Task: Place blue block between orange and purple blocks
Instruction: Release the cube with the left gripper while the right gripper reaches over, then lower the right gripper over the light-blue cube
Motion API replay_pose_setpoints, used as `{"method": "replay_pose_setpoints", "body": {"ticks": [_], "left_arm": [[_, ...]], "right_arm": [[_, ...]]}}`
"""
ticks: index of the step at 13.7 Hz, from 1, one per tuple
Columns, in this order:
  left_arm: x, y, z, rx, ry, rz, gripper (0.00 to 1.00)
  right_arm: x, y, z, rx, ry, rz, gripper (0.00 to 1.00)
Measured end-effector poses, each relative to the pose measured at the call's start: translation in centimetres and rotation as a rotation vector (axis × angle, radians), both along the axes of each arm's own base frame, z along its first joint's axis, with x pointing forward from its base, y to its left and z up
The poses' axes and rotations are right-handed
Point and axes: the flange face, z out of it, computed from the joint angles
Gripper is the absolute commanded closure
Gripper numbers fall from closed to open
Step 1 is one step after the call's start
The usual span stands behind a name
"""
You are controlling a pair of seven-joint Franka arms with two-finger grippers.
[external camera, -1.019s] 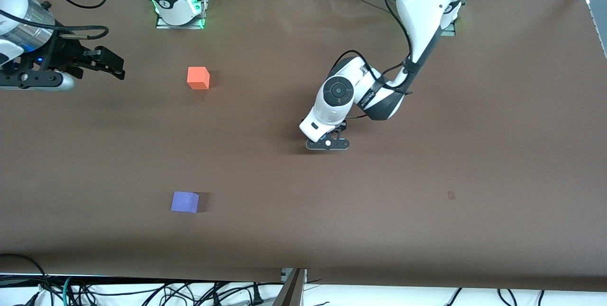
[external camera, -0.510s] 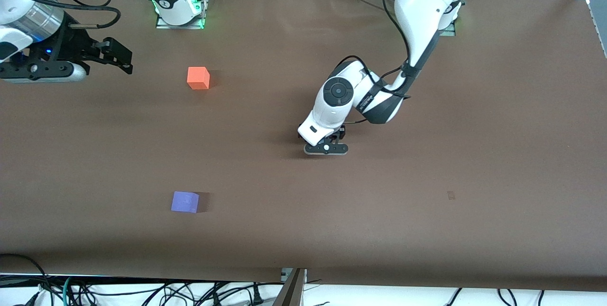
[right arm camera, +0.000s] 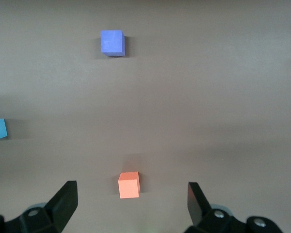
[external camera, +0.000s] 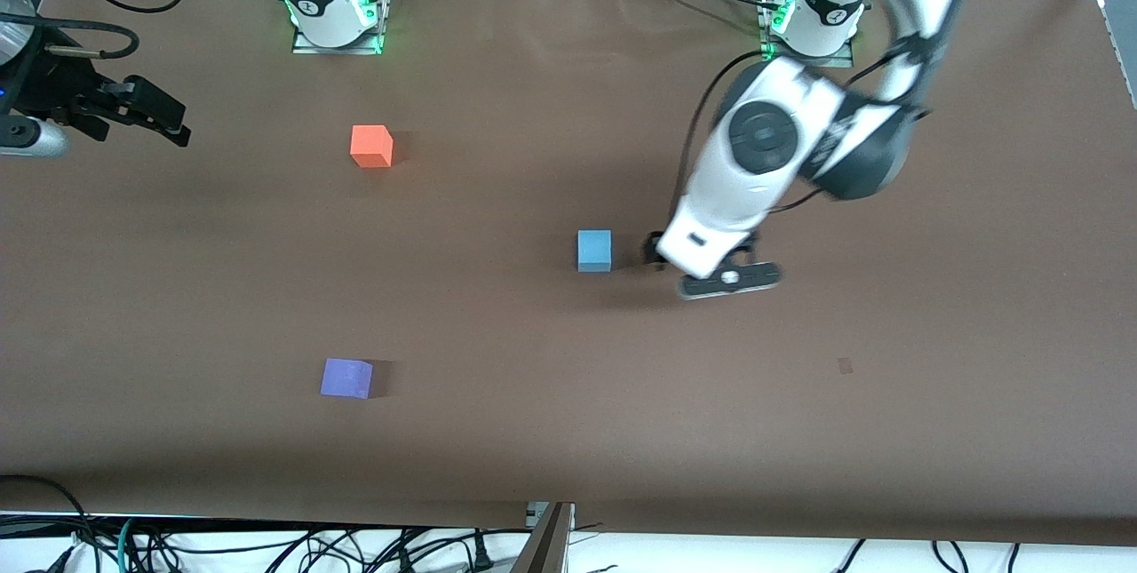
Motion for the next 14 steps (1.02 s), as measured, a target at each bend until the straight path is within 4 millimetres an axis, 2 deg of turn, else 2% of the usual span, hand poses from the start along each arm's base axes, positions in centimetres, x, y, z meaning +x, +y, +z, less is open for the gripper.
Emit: {"method": "replay_pose_setpoints", "body": {"ticks": [3,4,6,8,10,12,14], "left_arm": [[0.1,8.1,6.0,0.035,0.016,-0.086,0.0],[0.1,10.7,7.4,0.033,0.025,-0.089,0.0],[-0.1,15.8,9.7,-0.011,0.047,-0.085,0.0],[-0.5,20.2,11.3,-0.025,0.063,-0.108,0.0],[-1.2,23.7,12.9,-0.017,0.078,-0.125,0.0],[-2.0,26.6,14.4,-0.014,0.092,-0.143,0.0],[-2.4,28.7,15.0,-0.017,0.102,-0.144,0.0]], "right_arm": [[0.1,0.6,-0.3,0.0,0.006,0.01,0.0],[0.4,1.2,-1.0,-0.001,0.019,0.019,0.0],[1.4,3.9,-4.1,-0.005,0.072,0.067,0.0],[2.5,8.3,-7.5,0.007,0.105,0.13,0.0],[3.7,13.7,-11.3,0.039,0.091,0.173,0.0],[4.5,20.1,-15.7,0.056,0.055,0.153,0.0],[4.1,27.3,-20.3,0.078,0.007,0.108,0.0]]}}
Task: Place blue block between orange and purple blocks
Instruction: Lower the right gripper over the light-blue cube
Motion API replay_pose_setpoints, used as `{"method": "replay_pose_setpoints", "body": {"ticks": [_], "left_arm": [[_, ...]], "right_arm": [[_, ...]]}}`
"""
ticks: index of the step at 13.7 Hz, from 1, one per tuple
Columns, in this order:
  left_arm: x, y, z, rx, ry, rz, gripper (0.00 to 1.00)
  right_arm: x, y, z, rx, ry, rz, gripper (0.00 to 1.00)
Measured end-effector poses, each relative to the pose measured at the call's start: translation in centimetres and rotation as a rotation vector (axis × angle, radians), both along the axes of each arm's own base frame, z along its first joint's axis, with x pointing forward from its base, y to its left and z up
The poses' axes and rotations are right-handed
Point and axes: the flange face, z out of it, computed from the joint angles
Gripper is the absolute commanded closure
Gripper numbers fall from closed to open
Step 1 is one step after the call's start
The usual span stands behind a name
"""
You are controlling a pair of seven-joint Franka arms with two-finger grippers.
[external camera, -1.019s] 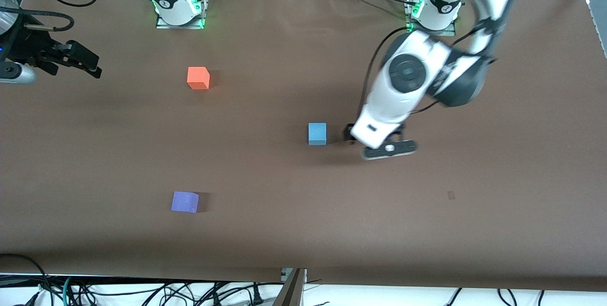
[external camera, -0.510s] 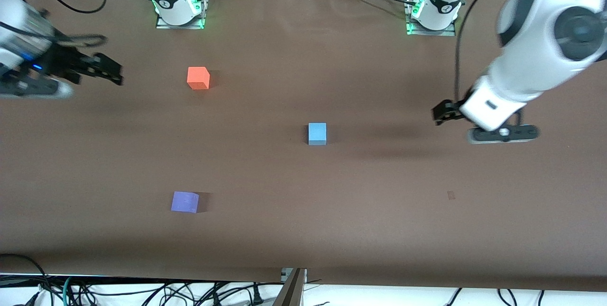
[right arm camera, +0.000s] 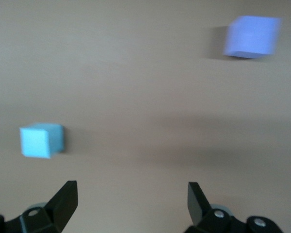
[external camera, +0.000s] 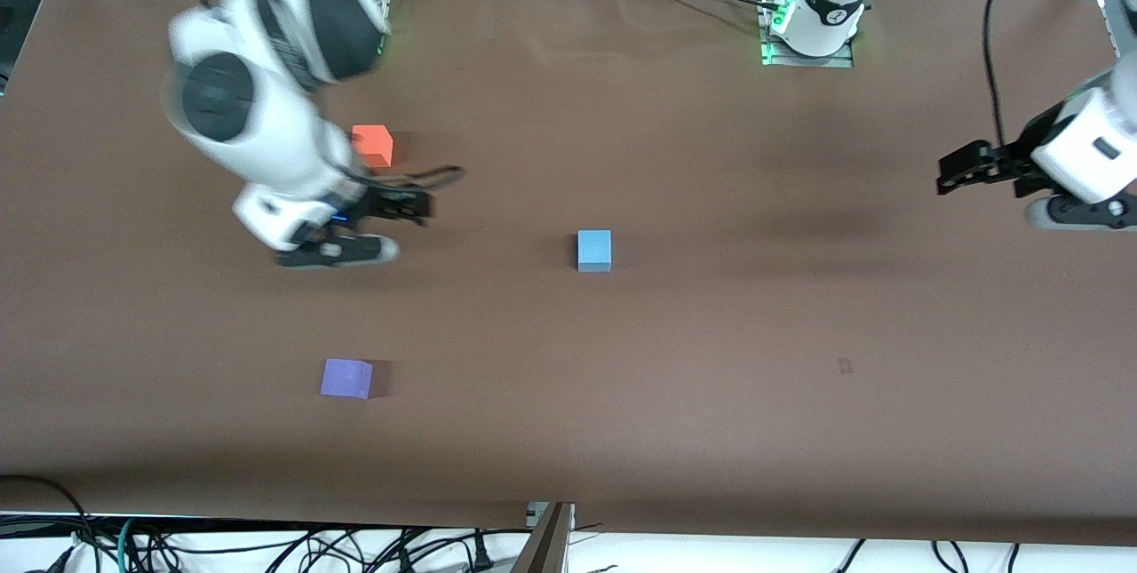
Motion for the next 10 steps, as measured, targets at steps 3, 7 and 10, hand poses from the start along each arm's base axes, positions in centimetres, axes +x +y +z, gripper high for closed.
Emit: {"method": "replay_pose_setpoints", "body": {"ticks": [3,7,10], "left_arm": [[0.3,0.2,-1.1,-0.006,0.027,-0.008,0.0],[0.4,-1.2,-1.5,-0.008,0.034,-0.033,0.0],[0.4,-1.4,-1.5,-0.009,0.035,-0.037,0.0]], "right_arm": [[-2.3,9.1,-5.9,0.048,-0.051,-0.079,0.0],[-7.0,18.7,-14.1,0.111,-0.095,-0.154,0.0],[-9.2,22.3,-19.6,0.073,-0.102,-0.134,0.0]]}}
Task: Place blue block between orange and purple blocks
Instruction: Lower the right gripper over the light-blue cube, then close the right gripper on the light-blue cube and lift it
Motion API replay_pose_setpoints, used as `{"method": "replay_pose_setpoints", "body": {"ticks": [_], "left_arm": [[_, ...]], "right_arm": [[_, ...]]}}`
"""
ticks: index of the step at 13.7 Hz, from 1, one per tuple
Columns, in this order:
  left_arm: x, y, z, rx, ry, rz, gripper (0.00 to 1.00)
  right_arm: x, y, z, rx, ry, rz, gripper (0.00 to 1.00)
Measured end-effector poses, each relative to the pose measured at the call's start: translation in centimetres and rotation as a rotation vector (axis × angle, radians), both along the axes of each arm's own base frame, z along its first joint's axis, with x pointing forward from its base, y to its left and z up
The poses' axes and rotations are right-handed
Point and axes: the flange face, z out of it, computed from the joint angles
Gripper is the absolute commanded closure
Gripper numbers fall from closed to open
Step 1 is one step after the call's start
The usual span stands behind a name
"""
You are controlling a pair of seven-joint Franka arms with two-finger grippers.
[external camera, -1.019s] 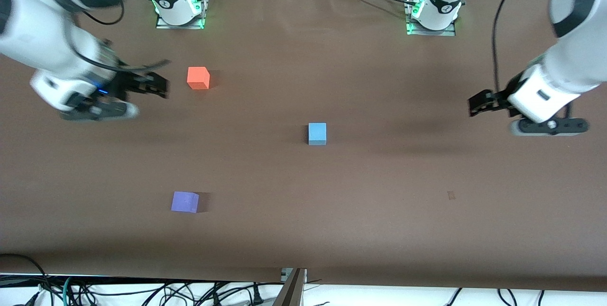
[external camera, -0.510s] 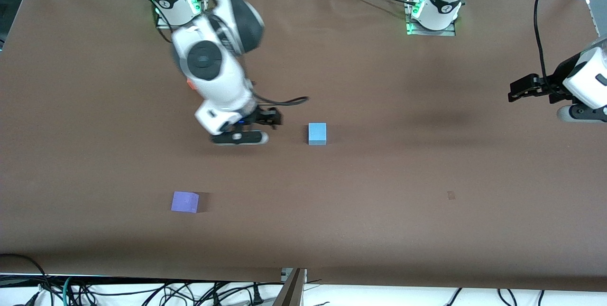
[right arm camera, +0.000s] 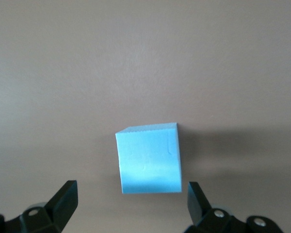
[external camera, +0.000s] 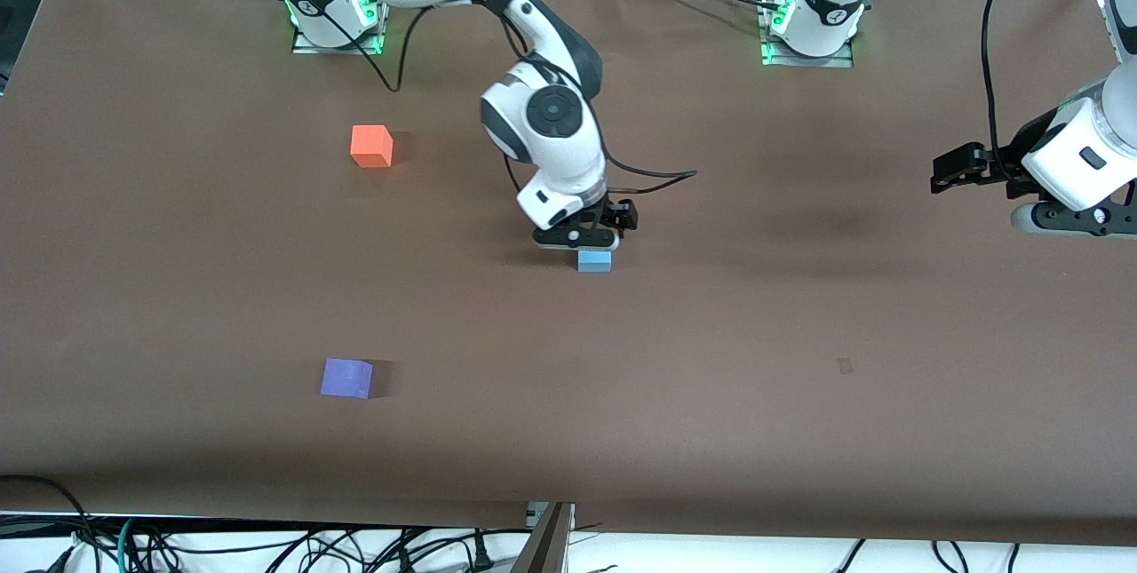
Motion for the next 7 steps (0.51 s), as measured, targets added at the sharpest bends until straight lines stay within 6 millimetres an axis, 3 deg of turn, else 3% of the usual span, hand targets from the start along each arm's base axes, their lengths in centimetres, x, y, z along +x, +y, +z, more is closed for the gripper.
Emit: {"method": "replay_pose_setpoints", "body": {"ticks": [2,7], "left_arm": [[0.0,0.1,0.0,0.0,0.0,0.001,0.0],[0.0,0.8,0.0,0.001,0.001,0.014,0.0]], "right_arm": [[0.0,0.3,-1.7,-0.027,-0.012,0.021,0.0],[1.0,0.2,-2.4,-0.044,-0.038,0.026,0.01]]}}
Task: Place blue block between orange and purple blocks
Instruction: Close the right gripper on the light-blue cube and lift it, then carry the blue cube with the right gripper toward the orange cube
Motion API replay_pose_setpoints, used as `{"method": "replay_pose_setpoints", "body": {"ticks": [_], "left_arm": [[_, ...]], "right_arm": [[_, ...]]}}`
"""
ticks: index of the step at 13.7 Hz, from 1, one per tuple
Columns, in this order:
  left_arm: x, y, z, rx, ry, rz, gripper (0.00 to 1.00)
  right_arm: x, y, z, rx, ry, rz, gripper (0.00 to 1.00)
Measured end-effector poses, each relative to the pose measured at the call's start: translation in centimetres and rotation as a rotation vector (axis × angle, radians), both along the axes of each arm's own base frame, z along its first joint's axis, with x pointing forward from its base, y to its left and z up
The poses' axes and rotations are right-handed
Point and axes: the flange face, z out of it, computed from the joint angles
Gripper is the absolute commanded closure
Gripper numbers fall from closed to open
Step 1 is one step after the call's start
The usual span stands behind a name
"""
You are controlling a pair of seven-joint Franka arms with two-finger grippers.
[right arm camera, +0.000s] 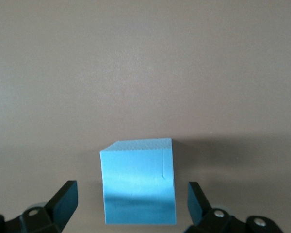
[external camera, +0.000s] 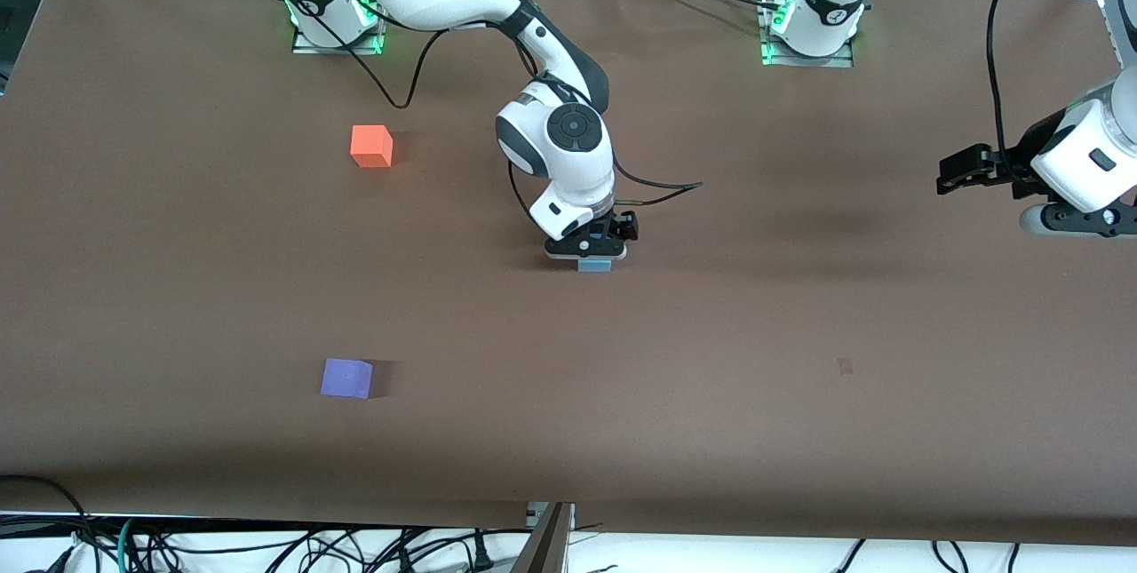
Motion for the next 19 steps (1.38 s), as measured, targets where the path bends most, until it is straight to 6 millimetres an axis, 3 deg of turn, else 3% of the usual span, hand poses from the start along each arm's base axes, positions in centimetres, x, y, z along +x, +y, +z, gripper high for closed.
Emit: {"method": "replay_pose_setpoints", "body": {"ticks": [1,3,7,8,11,14,16,17,19], "left_arm": [[0.0,0.1,0.0,0.0,0.0,0.001,0.0],[0.0,0.1,0.0,0.0,0.0,0.002,0.0],[0.0,0.1,-0.1,0.0,0.001,0.002,0.0],[0.0,0.1,-0.1,0.0,0.001,0.002,0.0],[0.0,0.1,-0.1,0.0,0.001,0.002,0.0],[0.1,0.1,-0.1,0.0,0.002,0.002,0.0],[0.1,0.1,-0.2,0.0,0.004,0.002,0.0],[0.1,0.1,-0.3,-0.001,0.005,0.002,0.0],[0.1,0.1,-0.3,-0.001,0.006,0.002,0.0]], "right_arm": [[0.2,0.2,-0.4,0.002,-0.002,-0.001,0.02],[0.5,0.5,-1.7,0.0,0.0,-0.001,0.17],[0.5,0.5,-2.9,-0.016,-0.008,0.013,0.68],[0.7,0.5,-2.8,-0.017,-0.011,0.021,0.74],[2.9,-1.2,-1.3,-0.033,-0.02,0.046,0.74],[6.7,-6.3,3.4,-0.101,0.044,0.091,0.74],[9.0,-10.9,7.2,-0.122,0.08,0.124,0.74],[10.0,-14.0,8.4,-0.134,0.096,0.151,0.74],[11.7,-21.6,8.7,-0.157,0.137,0.198,0.74]]}}
